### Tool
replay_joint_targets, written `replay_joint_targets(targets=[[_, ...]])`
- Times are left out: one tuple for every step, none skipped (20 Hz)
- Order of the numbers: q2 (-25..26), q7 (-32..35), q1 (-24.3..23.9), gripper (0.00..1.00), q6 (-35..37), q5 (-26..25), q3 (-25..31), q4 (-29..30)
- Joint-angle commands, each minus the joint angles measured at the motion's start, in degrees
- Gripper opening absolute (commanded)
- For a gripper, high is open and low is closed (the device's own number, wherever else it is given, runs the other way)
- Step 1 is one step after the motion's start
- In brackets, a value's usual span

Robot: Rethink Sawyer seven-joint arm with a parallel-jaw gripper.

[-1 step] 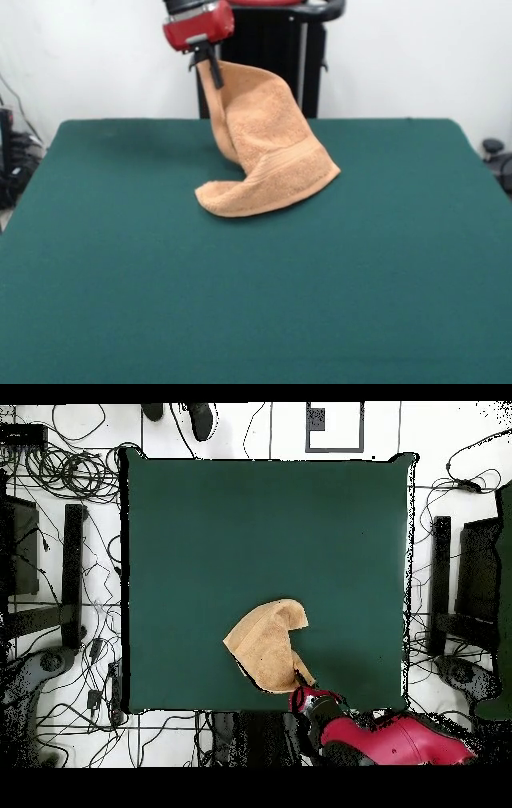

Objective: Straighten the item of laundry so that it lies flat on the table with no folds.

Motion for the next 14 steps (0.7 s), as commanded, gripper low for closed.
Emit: replay_joint_targets(targets=[[1.1, -7.2, 2.2, 0.0, 0.3, -3.5, 5.3, -3.2], [1.1, -7.3, 2.1, 0.0, 0.5, -3.3, 5.5, -3.1], [1.3, -7.5, 1.8, 0.0, 0.8, -3.1, 5.8, -3.0], [1.5, -7.9, 1.4, 0.0, 1.1, -2.8, 6.2, -3.1], [1.8, -8.3, 1.1, 0.0, 1.5, -2.6, 6.6, -3.1], [2.9, -9.4, 0.2, 0.0, 2.5, -2.3, 7.5, -3.5], [3.8, -10.3, -0.4, 0.0, 3.3, -2.1, 8.1, -3.8], [6.0, -12.3, -1.6, 0.0, 5.0, -1.8, 9.2, -4.8], [7.1, -13.5, -2.3, 0.0, 5.9, -1.6, 9.7, -5.3], [9.0, -15.3, -3.1, 0.0, 7.4, -1.3, 10.3, -6.2], [9.9, -16.3, -3.6, 0.0, 8.3, -1.1, 10.8, -6.7], [11.6, -18.3, -4.5, 0.0, 9.7, -0.7, 11.5, -7.6], [12.5, -19.4, -5.0, 0.0, 10.5, -0.5, 11.9, -8.1], [13.4, -22.5, -6.4, 0.0, 12.9, 1.9, 14.0, -9.1]])
